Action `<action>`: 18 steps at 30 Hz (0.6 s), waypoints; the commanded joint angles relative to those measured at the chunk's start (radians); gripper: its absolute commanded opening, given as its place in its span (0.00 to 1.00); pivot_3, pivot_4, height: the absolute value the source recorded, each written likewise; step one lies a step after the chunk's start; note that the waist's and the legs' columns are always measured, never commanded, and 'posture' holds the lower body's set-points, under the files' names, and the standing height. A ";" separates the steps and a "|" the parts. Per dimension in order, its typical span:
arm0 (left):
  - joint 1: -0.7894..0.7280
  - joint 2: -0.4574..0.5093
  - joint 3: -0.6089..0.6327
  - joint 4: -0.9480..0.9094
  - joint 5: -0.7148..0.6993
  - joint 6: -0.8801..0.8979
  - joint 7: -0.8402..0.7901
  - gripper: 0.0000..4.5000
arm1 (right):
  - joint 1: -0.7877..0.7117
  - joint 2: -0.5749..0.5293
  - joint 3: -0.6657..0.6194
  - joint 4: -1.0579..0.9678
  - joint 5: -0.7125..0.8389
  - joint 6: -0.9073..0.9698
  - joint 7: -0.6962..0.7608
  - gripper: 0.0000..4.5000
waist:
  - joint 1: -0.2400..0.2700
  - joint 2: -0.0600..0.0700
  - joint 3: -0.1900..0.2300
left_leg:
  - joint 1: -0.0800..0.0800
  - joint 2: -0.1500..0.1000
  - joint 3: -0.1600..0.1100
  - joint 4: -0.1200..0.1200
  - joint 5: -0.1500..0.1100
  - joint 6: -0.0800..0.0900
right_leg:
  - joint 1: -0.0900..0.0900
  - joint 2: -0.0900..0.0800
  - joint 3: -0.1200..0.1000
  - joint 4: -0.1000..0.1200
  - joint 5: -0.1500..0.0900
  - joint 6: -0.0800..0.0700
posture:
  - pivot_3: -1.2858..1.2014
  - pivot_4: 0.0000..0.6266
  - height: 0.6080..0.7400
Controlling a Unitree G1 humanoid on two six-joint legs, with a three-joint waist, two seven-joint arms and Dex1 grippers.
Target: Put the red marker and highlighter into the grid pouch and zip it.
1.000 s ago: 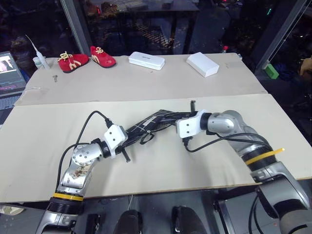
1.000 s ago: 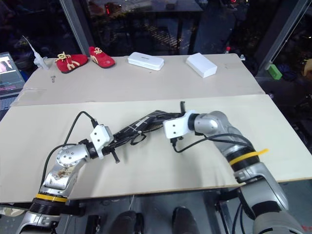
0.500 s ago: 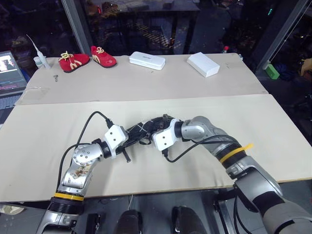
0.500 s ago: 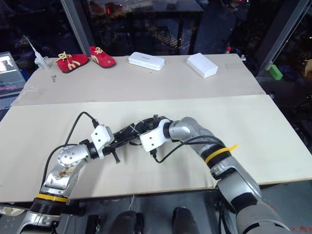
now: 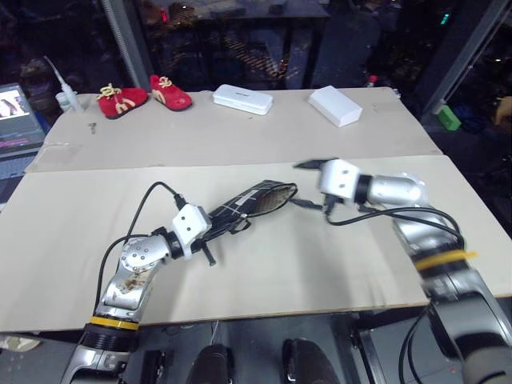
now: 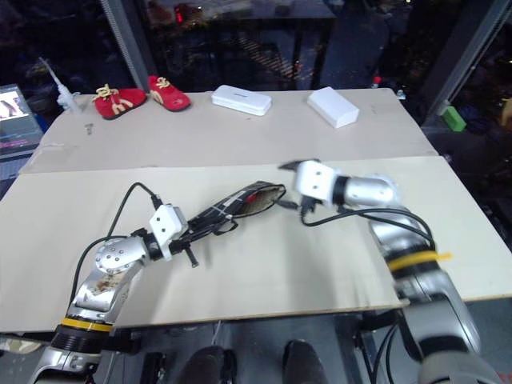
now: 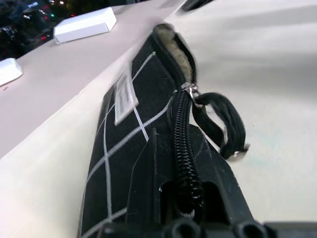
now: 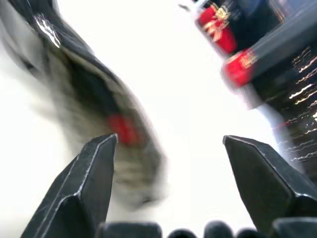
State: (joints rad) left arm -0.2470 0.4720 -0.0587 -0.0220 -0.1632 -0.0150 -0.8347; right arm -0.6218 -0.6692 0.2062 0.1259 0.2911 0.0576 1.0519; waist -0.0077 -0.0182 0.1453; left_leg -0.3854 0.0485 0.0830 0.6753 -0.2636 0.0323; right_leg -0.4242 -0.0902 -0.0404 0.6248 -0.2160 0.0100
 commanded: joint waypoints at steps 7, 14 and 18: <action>-0.008 0.004 0.018 -0.016 -0.018 -0.005 0.009 0.00 | 0.203 0.069 -0.031 -0.316 0.244 0.581 -0.181 0.85 | -0.005 -0.001 0.000 | 0.004 0.000 0.001 0.001 0.000 0.000 | 0.002 0.000 0.001 -0.001 0.001 -0.003 | 0.52 0.24 1.00; -0.030 0.003 0.013 0.001 -0.018 -0.008 0.000 0.00 | 0.107 0.314 0.028 -0.178 0.175 0.712 -0.393 0.85 | -0.004 0.000 0.000 | 0.000 -0.002 0.002 0.001 0.001 -0.001 | -0.002 0.001 0.002 0.000 0.001 -0.002 | 0.52 0.24 1.00; -0.037 0.002 0.007 0.006 -0.017 -0.014 -0.006 0.00 | 0.043 0.379 -0.007 -0.127 0.187 0.746 -0.407 0.85 | 0.000 0.000 0.000 | -0.002 -0.003 0.001 0.001 0.001 -0.001 | -0.002 0.001 0.001 0.000 0.001 -0.002 | 0.52 0.24 1.00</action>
State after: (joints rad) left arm -0.2690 0.4725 -0.0573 -0.0044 -0.1629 -0.0156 -0.8391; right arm -0.5492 -0.3017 0.2389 0.0022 0.4615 0.7839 0.6473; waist -0.0081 -0.0187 0.1449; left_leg -0.3875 0.0456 0.0845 0.6763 -0.2631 0.0315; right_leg -0.4264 -0.0894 -0.0404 0.6247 -0.2151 0.0081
